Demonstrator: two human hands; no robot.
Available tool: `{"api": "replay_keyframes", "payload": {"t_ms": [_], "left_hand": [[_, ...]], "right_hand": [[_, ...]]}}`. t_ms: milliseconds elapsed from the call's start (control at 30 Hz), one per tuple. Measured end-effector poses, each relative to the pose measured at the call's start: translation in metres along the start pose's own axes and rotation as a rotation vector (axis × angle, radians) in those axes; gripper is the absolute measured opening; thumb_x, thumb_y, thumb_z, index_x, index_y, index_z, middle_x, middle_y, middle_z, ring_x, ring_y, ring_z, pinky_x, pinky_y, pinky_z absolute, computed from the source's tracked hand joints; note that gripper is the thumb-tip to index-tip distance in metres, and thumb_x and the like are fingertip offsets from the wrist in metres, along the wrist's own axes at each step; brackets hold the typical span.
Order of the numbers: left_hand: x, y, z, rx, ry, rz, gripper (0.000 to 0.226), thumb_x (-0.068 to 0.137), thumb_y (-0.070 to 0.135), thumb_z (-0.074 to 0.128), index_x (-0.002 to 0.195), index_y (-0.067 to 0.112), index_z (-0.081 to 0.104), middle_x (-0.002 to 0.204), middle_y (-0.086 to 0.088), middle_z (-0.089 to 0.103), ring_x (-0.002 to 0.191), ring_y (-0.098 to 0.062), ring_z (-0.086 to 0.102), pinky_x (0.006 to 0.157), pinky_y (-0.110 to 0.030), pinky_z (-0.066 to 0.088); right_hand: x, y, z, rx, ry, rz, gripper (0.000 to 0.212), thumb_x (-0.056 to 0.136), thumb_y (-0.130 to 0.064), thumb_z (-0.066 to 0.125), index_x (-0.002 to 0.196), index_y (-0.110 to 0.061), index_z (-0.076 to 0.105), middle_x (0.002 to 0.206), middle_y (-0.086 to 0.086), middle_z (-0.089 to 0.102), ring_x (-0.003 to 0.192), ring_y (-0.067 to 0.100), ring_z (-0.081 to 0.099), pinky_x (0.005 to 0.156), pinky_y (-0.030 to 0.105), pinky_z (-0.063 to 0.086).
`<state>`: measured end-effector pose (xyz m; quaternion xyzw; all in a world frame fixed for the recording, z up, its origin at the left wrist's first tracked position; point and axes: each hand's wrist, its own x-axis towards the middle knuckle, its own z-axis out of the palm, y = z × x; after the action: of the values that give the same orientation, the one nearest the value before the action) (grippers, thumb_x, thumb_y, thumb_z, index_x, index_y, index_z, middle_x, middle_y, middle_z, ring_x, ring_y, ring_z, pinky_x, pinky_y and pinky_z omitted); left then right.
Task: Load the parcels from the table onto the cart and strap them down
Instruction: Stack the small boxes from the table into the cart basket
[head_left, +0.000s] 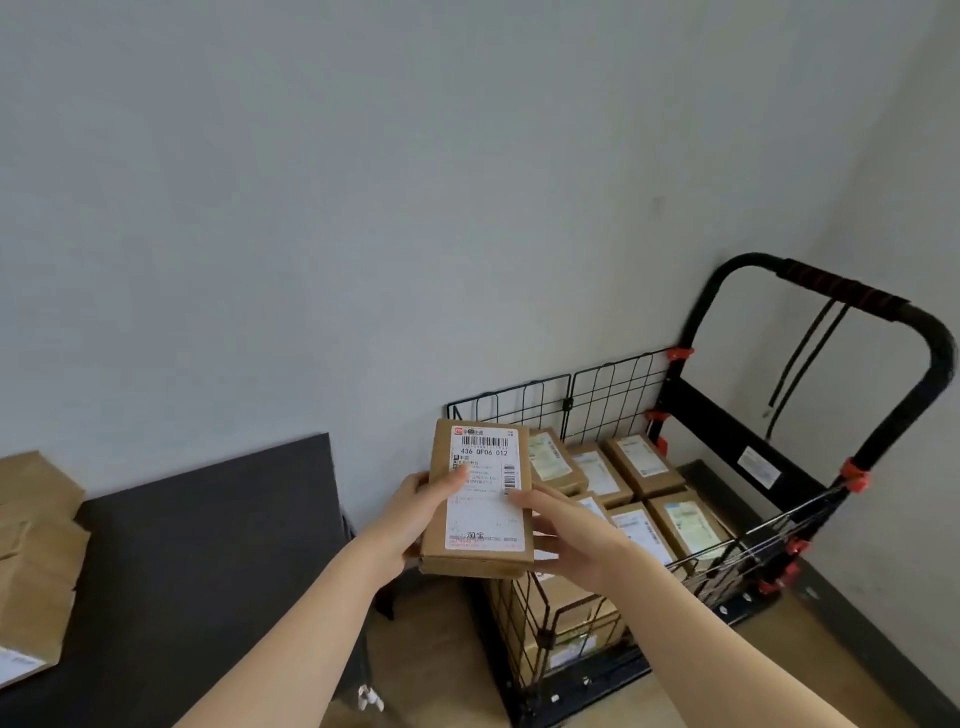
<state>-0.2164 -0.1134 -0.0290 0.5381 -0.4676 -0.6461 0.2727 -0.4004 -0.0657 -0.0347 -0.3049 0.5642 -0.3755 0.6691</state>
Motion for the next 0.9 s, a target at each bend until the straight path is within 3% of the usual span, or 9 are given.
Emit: {"api": "replay_keyframes", "payload": {"t_ms": [67,100,233,333,500,567,700,900], "left_hand": [[0.009,0.005,0.034,-0.006,-0.001,0.004,0.02,0.086,0.046,0.058,0.1,0.032,0.053,0.093,0.008,0.069,0.085,-0.011,0.065,0.067,-0.029,0.051],[0.014,0.006,0.049,-0.016,-0.002,-0.004,0.019,0.086,0.046,0.057,0.099,0.032,0.052,0.094,0.008,0.068,0.086,-0.011,0.065,0.068,-0.03,0.052],[0.038,0.01,0.087,-0.003,-0.052,-0.05,0.028,0.087,0.046,0.058,0.111,0.034,0.053,0.108,0.004,0.069,0.101,-0.018,0.065,0.091,-0.044,0.051],[0.064,0.021,0.094,0.052,-0.065,-0.071,0.035,0.09,0.038,0.059,0.123,0.028,0.052,0.108,0.006,0.069,0.103,-0.017,0.063,0.094,-0.042,0.049],[0.123,0.035,0.104,0.141,-0.115,-0.074,0.026,0.089,0.039,0.061,0.113,0.031,0.056,0.113,0.007,0.068,0.112,-0.015,0.058,0.104,-0.047,0.04],[0.145,0.037,0.11,0.16,-0.162,-0.084,0.029,0.088,0.041,0.06,0.115,0.031,0.056,0.114,0.007,0.067,0.11,-0.013,0.058,0.104,-0.046,0.041],[0.19,0.036,0.121,0.233,-0.186,-0.08,0.056,0.085,0.051,0.06,0.133,0.027,0.047,0.126,0.006,0.059,0.111,-0.012,0.057,0.102,-0.041,0.043],[0.228,0.039,0.138,0.314,-0.175,-0.125,0.056,0.093,0.042,0.052,0.143,0.024,0.035,0.143,0.003,0.042,0.11,-0.011,0.048,0.096,-0.03,0.039]], "right_hand": [[0.003,-0.003,-0.034,0.011,0.016,0.01,0.04,0.085,-0.03,0.068,0.123,-0.028,0.056,0.112,0.009,0.067,0.106,0.024,0.063,0.097,0.045,0.048],[0.005,-0.004,-0.049,0.019,0.027,0.017,0.04,0.085,-0.031,0.067,0.123,-0.027,0.056,0.112,0.009,0.067,0.105,0.024,0.063,0.094,0.043,0.05],[0.014,-0.012,-0.093,0.045,0.105,0.021,0.038,0.085,-0.032,0.067,0.12,-0.023,0.06,0.109,0.009,0.067,0.101,0.023,0.063,0.08,0.035,0.052],[0.029,-0.023,-0.114,0.082,0.181,0.007,0.03,0.085,-0.032,0.067,0.113,-0.023,0.061,0.106,0.008,0.067,0.099,0.023,0.062,0.078,0.034,0.051],[0.057,-0.035,-0.139,0.151,0.285,0.022,0.02,0.085,-0.03,0.068,0.102,-0.022,0.062,0.101,0.008,0.068,0.097,0.024,0.063,0.074,0.032,0.052],[0.068,-0.04,-0.15,0.158,0.349,0.035,0.023,0.084,-0.03,0.069,0.104,-0.022,0.061,0.098,0.007,0.069,0.093,0.023,0.065,0.073,0.032,0.052],[0.098,-0.05,-0.18,0.136,0.464,0.055,0.034,0.08,-0.03,0.073,0.111,-0.025,0.062,0.098,0.007,0.071,0.096,0.024,0.067,0.09,0.041,0.053],[0.142,-0.045,-0.218,0.13,0.515,0.124,0.042,0.077,-0.033,0.075,0.116,-0.024,0.062,0.098,0.005,0.072,0.097,0.023,0.067,0.081,0.037,0.054]]}}
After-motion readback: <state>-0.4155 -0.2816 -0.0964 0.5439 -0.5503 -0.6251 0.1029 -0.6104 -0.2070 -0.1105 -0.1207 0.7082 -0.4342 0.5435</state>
